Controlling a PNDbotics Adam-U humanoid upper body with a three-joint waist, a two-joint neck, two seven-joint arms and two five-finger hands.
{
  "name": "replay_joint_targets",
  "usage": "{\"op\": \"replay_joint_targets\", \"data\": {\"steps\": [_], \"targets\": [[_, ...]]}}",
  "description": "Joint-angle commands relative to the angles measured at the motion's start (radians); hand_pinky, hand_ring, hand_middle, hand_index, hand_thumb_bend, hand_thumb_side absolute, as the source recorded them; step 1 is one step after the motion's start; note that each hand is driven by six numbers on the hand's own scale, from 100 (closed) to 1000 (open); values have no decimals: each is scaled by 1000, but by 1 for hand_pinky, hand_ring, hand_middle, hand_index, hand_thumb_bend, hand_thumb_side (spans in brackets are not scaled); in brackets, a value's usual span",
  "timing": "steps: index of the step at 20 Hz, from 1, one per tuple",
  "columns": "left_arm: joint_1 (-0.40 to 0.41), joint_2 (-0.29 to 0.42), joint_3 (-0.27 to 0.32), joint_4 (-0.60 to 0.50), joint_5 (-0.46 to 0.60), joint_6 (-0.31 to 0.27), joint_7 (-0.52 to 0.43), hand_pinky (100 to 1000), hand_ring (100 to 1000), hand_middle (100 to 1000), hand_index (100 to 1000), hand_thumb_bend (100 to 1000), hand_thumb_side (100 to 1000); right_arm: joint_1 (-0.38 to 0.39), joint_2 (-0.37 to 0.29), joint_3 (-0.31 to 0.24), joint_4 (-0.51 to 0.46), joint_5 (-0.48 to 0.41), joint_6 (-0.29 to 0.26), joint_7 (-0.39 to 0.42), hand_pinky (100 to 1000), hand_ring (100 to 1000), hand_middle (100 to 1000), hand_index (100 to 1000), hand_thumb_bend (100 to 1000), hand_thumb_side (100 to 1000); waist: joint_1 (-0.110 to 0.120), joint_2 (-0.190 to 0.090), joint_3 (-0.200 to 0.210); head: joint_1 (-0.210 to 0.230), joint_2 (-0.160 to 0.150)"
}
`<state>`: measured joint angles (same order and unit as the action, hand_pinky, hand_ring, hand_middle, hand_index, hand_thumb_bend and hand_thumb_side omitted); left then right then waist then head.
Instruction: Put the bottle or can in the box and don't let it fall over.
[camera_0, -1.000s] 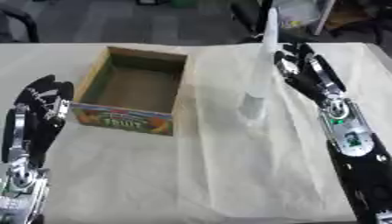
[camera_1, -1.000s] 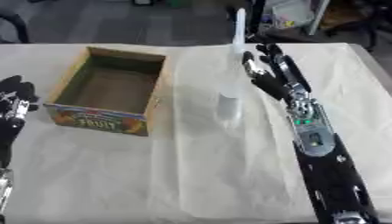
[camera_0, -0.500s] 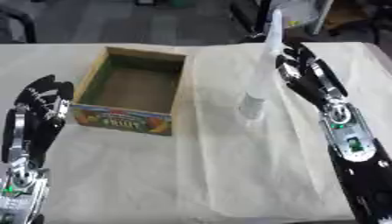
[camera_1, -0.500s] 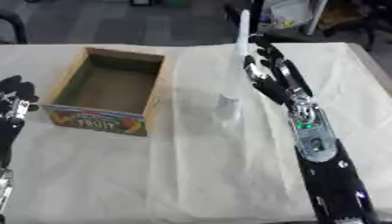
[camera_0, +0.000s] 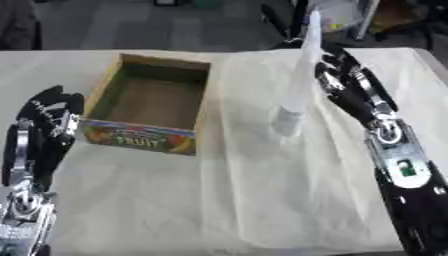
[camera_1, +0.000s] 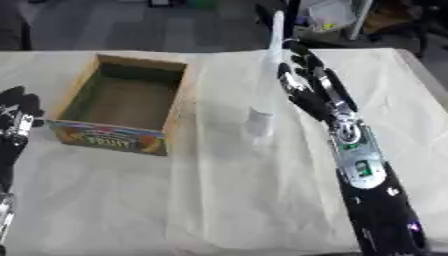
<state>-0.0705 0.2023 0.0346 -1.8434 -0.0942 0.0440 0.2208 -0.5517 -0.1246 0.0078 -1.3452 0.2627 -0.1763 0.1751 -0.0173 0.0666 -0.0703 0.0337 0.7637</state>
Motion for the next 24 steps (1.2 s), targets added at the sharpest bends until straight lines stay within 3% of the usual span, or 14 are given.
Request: {"op": "replay_joint_targets", "data": {"steps": [1,14,24], "targets": [[-6,6,2,-14,3,-1,-2,647,644,689,812,530,608,-16,0,4,-26,-2,3,3,966,1000,1000,1000,100,648,3,-13,-1,-4,6],[-6,6,2,-13,3,-1,-3,647,644,689,812,530,608,-36,23,2,-5,28,11,-4,966,1000,1000,1000,100,650,2,-14,3,-8,6],[-6,6,2,-13,4,-1,-4,647,644,689,812,530,608,-59,33,-14,17,87,34,-53,962,1000,1000,1000,100,642,2,-15,5,-11,6]]}}
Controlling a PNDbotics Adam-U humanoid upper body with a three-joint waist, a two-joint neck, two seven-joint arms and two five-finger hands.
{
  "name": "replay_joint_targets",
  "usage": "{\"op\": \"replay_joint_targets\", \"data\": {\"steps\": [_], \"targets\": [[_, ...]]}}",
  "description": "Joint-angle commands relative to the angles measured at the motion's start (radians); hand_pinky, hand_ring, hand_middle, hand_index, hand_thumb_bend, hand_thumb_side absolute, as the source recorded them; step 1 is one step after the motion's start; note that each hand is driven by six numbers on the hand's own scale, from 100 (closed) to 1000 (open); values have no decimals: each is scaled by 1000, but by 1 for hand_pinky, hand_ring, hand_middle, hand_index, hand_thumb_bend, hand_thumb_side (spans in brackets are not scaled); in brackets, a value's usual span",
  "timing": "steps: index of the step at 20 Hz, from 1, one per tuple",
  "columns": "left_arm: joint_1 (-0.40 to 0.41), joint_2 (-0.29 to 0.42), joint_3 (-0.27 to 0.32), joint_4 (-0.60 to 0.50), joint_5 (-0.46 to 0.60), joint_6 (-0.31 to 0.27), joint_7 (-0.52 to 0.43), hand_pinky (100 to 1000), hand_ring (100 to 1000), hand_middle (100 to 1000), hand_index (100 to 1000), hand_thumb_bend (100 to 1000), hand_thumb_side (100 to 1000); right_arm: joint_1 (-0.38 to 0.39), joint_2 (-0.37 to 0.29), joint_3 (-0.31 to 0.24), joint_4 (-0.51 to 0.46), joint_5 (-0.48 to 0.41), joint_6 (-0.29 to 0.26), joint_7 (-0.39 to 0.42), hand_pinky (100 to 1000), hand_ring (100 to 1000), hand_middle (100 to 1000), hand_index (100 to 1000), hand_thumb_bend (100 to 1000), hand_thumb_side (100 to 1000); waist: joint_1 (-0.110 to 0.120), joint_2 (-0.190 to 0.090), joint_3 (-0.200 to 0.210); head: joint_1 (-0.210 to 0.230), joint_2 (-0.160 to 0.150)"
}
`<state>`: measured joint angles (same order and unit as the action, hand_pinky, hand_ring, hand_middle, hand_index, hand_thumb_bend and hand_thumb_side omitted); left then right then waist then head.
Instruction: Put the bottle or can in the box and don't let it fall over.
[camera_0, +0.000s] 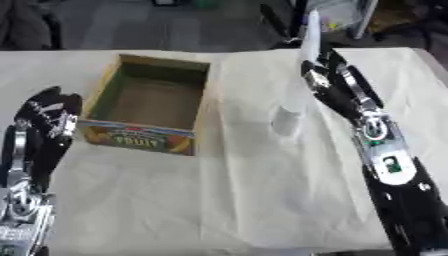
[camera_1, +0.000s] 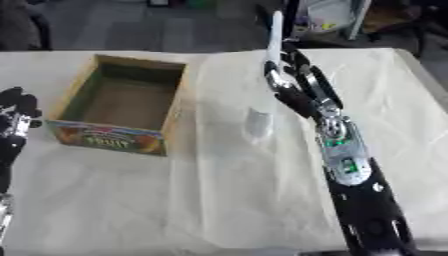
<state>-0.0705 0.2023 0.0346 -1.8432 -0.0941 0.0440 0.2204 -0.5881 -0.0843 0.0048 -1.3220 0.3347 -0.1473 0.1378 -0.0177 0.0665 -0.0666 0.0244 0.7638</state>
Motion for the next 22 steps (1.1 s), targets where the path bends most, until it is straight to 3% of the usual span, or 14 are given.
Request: {"op": "replay_joint_targets", "data": {"steps": [1,22], "targets": [[-6,5,2,-13,4,-1,-3,647,644,689,812,530,608,-24,-8,-13,-5,21,7,-21,962,1000,1000,1000,100,642,2,-15,2,-2,6],[-9,6,0,-13,5,-2,-6,646,643,688,812,530,608,-59,-11,-10,15,52,13,-55,962,1000,1000,1000,100,641,2,-15,7,-7,6]]}}
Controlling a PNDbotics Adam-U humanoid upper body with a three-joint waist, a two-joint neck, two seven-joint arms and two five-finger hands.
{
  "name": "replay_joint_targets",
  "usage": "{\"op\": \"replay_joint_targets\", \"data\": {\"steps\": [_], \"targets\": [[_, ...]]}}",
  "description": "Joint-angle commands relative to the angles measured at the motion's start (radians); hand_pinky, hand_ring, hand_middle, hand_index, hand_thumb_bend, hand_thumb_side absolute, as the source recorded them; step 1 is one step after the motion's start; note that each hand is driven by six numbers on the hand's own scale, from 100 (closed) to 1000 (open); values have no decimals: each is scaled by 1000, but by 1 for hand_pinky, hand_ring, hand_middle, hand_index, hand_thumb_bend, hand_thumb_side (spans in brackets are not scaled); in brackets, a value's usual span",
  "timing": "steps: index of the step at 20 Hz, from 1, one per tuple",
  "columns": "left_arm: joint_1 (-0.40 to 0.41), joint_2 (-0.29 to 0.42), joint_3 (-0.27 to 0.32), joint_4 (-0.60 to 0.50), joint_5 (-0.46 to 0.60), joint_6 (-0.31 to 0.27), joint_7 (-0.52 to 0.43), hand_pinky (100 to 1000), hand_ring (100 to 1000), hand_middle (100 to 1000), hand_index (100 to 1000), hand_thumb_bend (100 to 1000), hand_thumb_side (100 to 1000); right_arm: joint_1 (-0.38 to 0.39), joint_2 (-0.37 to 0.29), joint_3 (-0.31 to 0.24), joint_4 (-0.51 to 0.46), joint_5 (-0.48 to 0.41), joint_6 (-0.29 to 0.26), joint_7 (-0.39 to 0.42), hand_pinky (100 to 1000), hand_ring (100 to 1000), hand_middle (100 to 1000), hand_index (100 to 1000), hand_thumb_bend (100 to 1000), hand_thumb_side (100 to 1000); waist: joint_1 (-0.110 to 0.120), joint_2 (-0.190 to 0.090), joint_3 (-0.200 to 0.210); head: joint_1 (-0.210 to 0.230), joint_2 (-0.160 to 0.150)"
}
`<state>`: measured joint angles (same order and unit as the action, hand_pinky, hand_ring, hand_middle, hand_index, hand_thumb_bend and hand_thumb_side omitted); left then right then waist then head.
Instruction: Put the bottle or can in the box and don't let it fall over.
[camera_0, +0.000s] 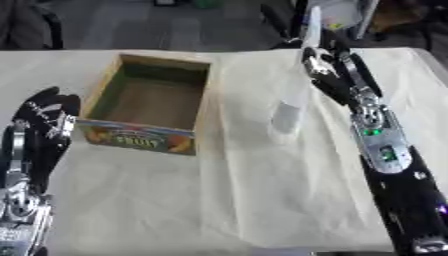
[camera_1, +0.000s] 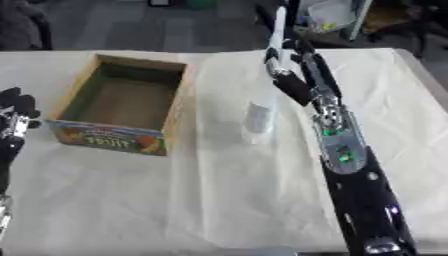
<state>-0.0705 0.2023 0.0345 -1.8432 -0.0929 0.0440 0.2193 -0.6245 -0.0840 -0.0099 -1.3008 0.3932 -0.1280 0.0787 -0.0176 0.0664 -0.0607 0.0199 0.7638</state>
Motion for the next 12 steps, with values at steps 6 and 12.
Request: {"op": "replay_joint_targets", "data": {"steps": [6,12], "targets": [[-9,6,-1,-13,4,-2,-6,647,643,688,812,530,608,-24,-3,15,-9,-14,-11,16,961,1000,1000,1000,100,643,2,-15,2,-4,6],[-8,5,-1,-12,4,-2,-6,647,643,688,812,530,609,-23,4,20,-15,-15,-11,22,961,1000,1000,1000,100,646,0,-16,3,-5,6]]}}
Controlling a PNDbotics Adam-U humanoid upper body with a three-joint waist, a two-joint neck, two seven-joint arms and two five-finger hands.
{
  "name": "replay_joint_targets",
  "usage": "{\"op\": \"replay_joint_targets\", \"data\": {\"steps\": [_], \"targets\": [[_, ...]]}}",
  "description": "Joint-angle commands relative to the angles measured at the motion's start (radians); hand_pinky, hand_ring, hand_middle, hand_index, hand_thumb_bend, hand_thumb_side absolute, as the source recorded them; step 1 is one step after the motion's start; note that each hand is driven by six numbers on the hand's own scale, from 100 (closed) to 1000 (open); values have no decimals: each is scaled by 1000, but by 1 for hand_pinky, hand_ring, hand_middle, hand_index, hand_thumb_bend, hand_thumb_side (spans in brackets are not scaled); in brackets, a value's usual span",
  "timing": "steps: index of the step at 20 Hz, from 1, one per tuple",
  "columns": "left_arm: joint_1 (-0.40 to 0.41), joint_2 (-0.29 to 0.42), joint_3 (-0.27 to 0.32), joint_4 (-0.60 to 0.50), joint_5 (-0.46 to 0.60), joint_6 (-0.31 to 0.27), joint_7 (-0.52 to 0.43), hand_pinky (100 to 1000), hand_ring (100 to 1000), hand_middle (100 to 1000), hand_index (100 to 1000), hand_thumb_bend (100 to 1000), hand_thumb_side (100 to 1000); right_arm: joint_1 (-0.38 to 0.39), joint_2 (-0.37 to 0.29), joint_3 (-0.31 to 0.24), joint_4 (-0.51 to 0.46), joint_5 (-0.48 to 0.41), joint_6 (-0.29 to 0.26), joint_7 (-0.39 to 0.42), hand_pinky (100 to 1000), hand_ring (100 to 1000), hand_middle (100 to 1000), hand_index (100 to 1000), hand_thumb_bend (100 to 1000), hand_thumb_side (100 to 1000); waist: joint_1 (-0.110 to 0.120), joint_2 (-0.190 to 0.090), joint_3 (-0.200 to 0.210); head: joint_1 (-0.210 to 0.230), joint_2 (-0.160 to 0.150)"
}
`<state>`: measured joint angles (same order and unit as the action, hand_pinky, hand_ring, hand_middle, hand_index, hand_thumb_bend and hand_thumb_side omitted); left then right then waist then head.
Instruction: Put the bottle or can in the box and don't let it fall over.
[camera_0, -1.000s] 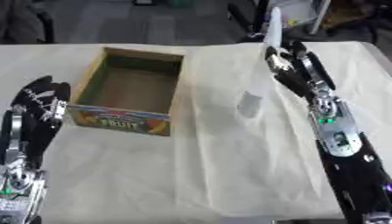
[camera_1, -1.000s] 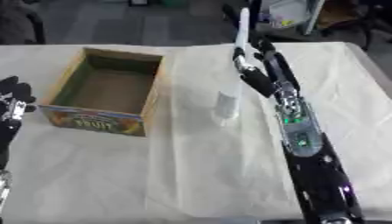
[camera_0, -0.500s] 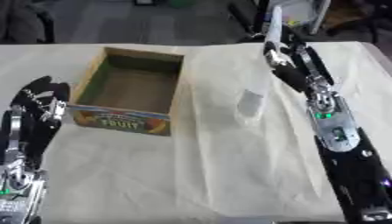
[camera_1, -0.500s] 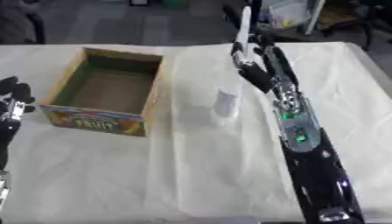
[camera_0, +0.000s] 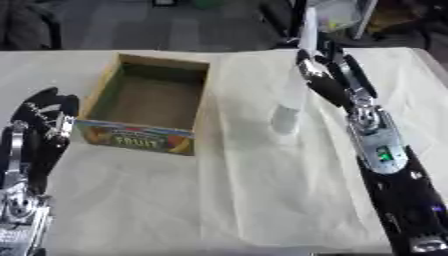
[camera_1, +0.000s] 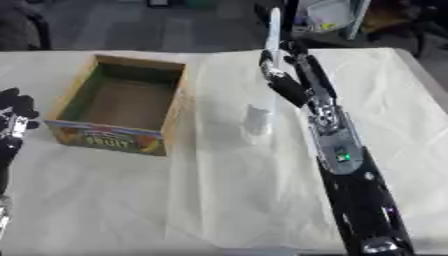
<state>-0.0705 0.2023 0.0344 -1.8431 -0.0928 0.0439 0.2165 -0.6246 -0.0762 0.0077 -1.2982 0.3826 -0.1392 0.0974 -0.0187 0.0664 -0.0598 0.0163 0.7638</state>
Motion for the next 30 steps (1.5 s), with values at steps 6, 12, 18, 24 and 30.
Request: {"op": "replay_joint_targets", "data": {"steps": [6,12,18,24,30], "targets": [[-7,5,-1,-11,4,-2,-4,647,643,688,812,530,609,-32,0,1,-15,-3,3,1,960,1000,1000,1000,100,642,1,-17,4,-2,6],[-7,4,-2,-11,4,-2,-4,647,643,688,812,531,609,-40,0,0,-7,1,3,-1,960,1000,1000,1000,100,638,0,-17,6,-3,6],[-7,4,-1,-11,5,-3,-4,647,642,688,812,532,609,-51,0,0,4,5,1,-1,959,1000,1000,1000,100,635,0,-17,7,-5,6],[-8,4,-1,-11,4,-3,-4,647,642,687,812,532,608,-61,-2,1,18,0,0,1,959,1000,1000,1000,100,641,0,-16,10,-6,6],[-8,4,-1,-11,5,-3,-4,647,642,687,812,532,608,-68,-6,-1,33,-19,-3,10,961,1000,1000,1000,100,649,1,-15,11,-7,6]]}}
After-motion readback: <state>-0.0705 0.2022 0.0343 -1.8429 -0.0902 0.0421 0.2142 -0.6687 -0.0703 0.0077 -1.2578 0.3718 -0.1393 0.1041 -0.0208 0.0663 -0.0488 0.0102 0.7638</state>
